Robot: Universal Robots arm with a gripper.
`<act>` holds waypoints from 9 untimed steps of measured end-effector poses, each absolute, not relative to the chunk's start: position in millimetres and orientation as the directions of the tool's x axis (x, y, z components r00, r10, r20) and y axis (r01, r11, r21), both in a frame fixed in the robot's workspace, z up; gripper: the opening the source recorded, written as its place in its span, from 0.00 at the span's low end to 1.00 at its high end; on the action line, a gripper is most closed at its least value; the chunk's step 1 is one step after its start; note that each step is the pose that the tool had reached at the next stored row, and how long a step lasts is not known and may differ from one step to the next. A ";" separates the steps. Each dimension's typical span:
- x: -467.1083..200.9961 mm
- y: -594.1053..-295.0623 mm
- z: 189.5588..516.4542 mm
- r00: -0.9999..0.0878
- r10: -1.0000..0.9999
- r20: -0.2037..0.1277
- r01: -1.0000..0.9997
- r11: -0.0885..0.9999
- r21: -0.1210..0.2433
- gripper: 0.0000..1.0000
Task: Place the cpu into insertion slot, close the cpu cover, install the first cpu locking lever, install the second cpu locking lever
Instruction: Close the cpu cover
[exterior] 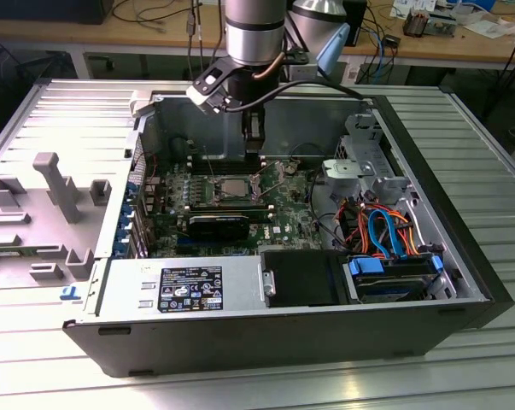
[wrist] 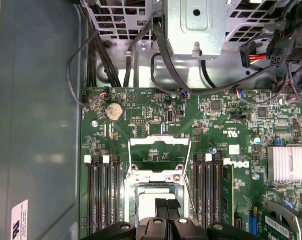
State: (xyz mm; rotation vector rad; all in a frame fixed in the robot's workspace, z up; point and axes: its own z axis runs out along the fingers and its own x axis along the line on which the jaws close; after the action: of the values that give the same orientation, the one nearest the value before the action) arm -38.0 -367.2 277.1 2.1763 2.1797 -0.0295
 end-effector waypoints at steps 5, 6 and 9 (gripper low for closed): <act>-36.2 -367.2 277.1 -0.001 0.998 -0.057 1.000 0.002 0.030 0.11; -35.8 -367.2 277.1 -0.001 0.998 -0.057 1.000 0.002 0.030 0.11; -35.1 -367.2 277.1 -0.001 0.998 -0.057 1.000 0.002 0.030 0.11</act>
State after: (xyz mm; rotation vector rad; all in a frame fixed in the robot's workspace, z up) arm -35.1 -367.2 277.1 2.1763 2.1797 -0.0296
